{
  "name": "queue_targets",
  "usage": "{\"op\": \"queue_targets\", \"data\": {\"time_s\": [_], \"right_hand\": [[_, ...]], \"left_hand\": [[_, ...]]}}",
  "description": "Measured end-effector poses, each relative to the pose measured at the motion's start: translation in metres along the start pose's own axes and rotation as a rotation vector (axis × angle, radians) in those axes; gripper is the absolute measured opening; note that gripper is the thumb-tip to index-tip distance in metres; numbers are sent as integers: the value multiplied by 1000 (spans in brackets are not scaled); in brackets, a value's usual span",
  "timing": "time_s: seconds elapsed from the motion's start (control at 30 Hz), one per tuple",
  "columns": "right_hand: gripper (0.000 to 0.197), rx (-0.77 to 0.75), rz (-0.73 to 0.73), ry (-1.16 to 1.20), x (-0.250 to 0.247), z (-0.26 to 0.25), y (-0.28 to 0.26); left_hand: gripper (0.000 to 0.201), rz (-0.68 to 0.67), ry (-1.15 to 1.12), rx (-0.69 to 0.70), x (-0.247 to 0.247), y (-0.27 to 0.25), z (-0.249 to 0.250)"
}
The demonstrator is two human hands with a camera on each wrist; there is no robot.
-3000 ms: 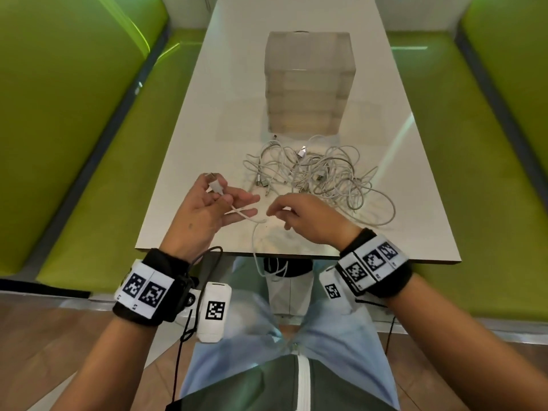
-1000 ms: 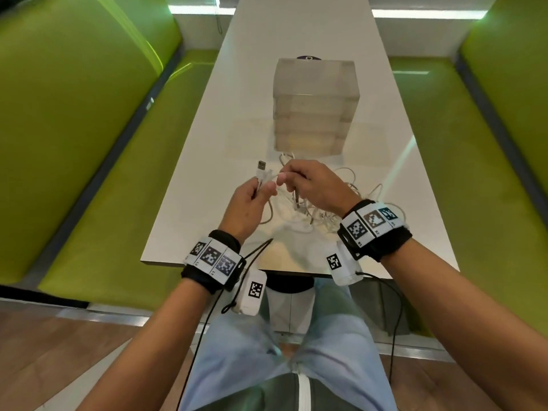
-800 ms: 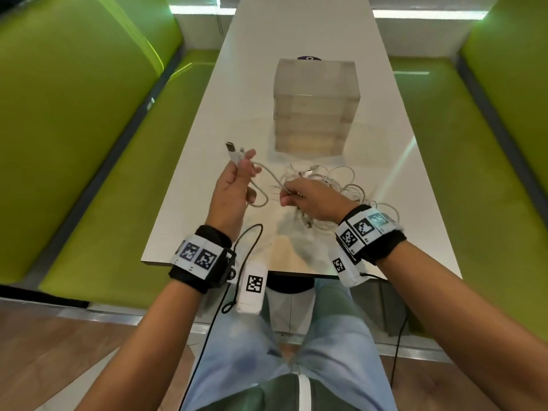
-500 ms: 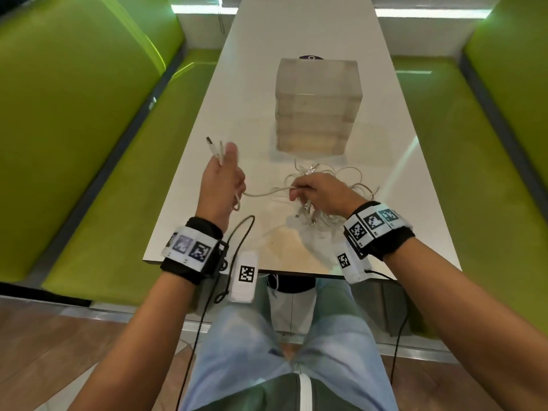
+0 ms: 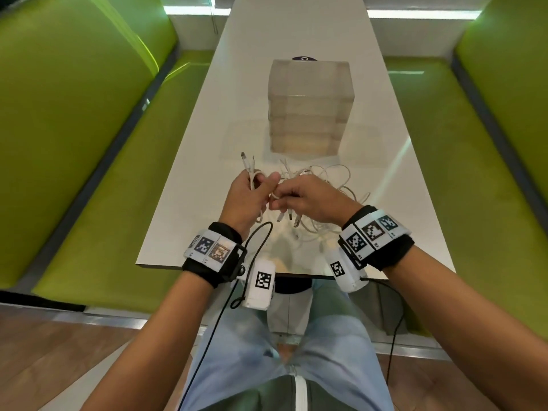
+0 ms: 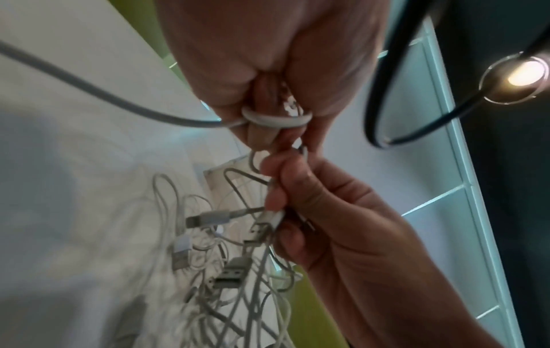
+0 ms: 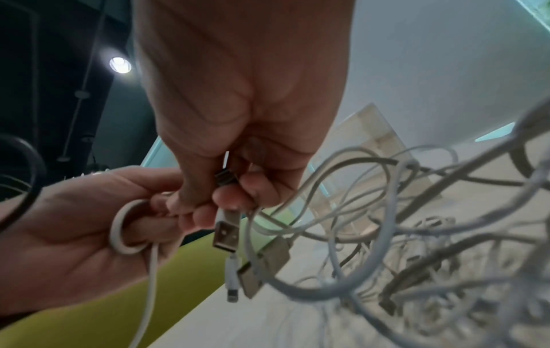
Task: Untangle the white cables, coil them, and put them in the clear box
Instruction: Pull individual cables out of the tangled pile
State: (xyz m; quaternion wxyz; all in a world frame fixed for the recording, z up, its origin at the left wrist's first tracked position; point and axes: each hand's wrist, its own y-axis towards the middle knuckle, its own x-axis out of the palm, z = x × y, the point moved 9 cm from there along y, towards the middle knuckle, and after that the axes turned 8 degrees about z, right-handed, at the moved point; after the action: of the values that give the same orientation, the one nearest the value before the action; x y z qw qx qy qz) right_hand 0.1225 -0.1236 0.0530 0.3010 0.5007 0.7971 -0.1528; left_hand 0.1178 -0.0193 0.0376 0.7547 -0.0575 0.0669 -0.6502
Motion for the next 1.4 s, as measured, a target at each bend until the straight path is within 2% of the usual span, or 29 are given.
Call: {"op": "queue_targets", "data": {"time_s": [0.1,0.2,0.27,0.33,0.4,0.5,0.57,0.6,0.77,0.87,1.03,1.17,1.33,1.4], "right_hand": [[11,24,65,-11,1,3,3],[11,135,95,-42,-8,26,8],[13,160,120,-70,-16,38,9],[13,135,132,-144,-20,38,12],[14,105,143,-165,-23,34,14],[14,50,205,-106,-30,22,13],[15,3,225,-120,-31,12,12],[16,-12,234,-139,-32,7,11],[23,-20,213,-250,-27,7,9],[21,59,156,-310,-22,25,9],[23,70,142,-318,-23,25,15],[19,46,61,-442,-19,27,14],[20,43,81,-438,-28,30,6],[20,45,62,-489,-29,30,4]], "left_hand": [[25,32,-166,-19,-6,3,6],[23,44,-401,-39,-19,8,20],[23,66,-437,-25,-29,8,26],[23,118,-336,7,-39,6,23],[22,142,-95,63,-43,4,19],[39,-41,270,110,-20,-1,9],[39,-131,323,136,-3,-7,5],[33,-118,337,170,2,-9,6],[31,46,413,311,-6,-8,21],[19,108,296,352,-18,-11,36],[15,299,56,292,-50,-11,40],[20,527,-89,200,-90,-2,29],[18,589,-144,203,-108,4,33],[17,659,-177,190,-120,5,34]]}}
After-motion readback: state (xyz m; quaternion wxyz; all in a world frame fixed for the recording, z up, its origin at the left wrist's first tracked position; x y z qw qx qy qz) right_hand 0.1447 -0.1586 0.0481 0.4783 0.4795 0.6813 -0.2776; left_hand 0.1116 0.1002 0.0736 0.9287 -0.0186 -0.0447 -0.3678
